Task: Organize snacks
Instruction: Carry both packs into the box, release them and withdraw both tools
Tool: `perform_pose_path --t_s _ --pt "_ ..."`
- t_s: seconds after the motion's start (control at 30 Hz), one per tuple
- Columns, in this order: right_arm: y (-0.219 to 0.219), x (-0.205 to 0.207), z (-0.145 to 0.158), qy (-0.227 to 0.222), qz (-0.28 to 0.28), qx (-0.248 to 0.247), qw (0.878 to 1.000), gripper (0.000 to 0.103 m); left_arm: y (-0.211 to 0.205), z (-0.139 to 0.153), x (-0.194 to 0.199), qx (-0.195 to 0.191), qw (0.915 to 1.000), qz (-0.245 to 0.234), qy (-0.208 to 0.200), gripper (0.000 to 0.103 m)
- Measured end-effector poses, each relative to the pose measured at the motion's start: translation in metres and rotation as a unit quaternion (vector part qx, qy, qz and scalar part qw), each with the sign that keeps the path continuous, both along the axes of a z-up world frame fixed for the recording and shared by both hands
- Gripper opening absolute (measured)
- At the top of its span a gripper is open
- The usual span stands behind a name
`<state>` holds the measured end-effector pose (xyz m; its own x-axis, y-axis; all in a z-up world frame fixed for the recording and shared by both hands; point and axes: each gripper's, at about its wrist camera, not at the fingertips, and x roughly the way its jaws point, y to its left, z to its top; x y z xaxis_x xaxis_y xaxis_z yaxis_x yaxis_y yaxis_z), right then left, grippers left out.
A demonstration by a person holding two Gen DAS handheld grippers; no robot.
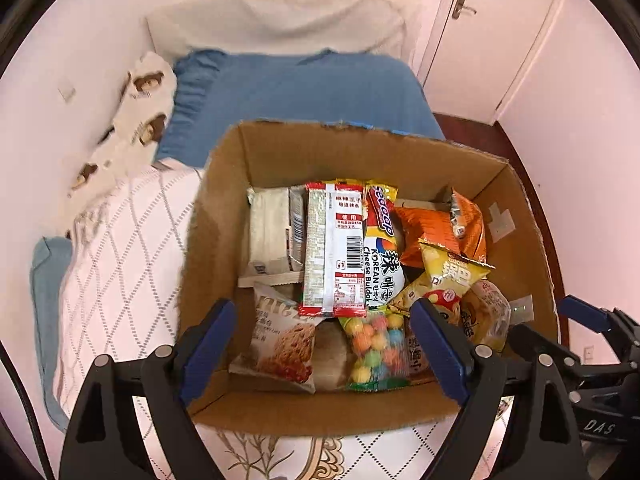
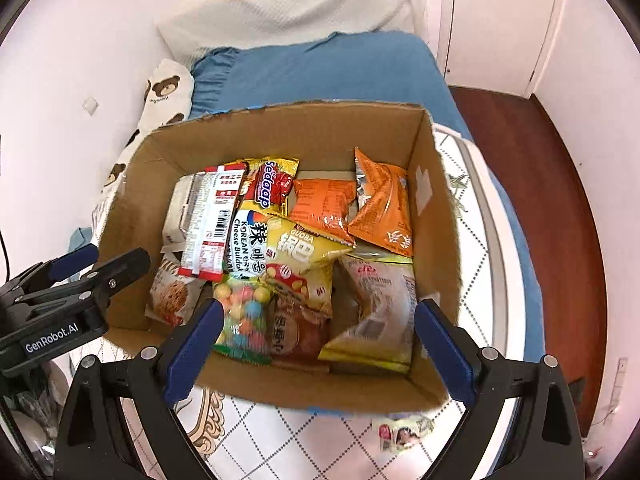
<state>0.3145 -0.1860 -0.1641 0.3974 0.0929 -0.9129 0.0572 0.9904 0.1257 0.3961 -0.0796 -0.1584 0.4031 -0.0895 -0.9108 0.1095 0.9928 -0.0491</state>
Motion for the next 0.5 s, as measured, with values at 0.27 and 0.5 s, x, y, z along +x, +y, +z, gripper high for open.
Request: perform_pose_path --t_s 0.27,0.5 --pt "0.003 -0.046 0.036 -0.048 -0.001 -0.004 0.999 0.098 -0.002 0.034 -0.051 0.006 0.9985 -0.009 -0.053 0.089" --pt "0.008 -0.083 0.06 -0.085 0.001 -0.014 0.996 0.098 -0.002 0.061 -0.087 -0.002 0.9964 -0.015 -0.083 0.089"
